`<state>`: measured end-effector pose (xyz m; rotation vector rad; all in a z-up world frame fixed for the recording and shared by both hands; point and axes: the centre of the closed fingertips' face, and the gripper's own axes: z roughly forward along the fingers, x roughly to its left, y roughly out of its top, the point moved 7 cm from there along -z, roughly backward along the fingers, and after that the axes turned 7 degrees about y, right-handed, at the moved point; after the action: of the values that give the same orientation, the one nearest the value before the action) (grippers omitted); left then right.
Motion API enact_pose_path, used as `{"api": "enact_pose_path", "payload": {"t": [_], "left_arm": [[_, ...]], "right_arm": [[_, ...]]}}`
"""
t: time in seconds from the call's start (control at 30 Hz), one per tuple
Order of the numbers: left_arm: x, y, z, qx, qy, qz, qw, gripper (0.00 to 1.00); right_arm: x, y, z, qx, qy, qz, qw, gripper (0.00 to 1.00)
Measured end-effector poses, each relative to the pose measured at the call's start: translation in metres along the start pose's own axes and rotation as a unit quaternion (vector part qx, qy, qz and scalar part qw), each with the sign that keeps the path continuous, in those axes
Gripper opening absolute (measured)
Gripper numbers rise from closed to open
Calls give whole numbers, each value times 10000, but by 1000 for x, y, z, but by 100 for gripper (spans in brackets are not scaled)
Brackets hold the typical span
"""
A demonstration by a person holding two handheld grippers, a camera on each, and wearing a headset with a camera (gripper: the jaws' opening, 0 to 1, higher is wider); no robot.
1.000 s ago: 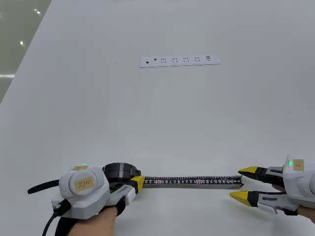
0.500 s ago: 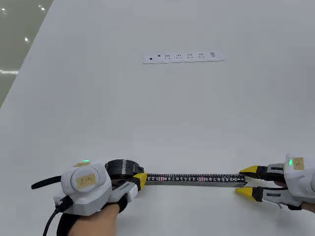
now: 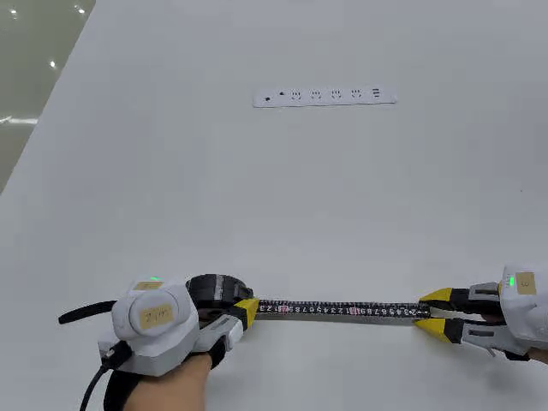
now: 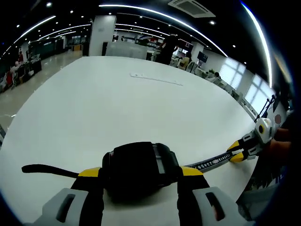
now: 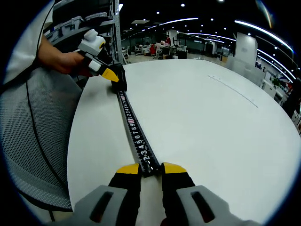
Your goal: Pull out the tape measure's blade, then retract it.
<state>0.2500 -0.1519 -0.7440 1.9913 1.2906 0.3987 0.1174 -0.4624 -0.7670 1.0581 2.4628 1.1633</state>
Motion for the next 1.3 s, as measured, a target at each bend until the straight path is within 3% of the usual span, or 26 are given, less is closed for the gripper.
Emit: {"api": "enact_pose_path", "payload": {"t": [0.33,0.9,1.3], "left_arm": [[0,1,-2,-90,84,-213,9997,60],[-2,3,0,217,211,-98,9995,58],[-1,3,0,255,168,-123,9995,57]], "right_arm": [[-2,-1,1,9,17,13,10000,15],[-4,-3,0,-40,66,169,9998,14],[3,11,10,-300,222,202,9991,14]]}}
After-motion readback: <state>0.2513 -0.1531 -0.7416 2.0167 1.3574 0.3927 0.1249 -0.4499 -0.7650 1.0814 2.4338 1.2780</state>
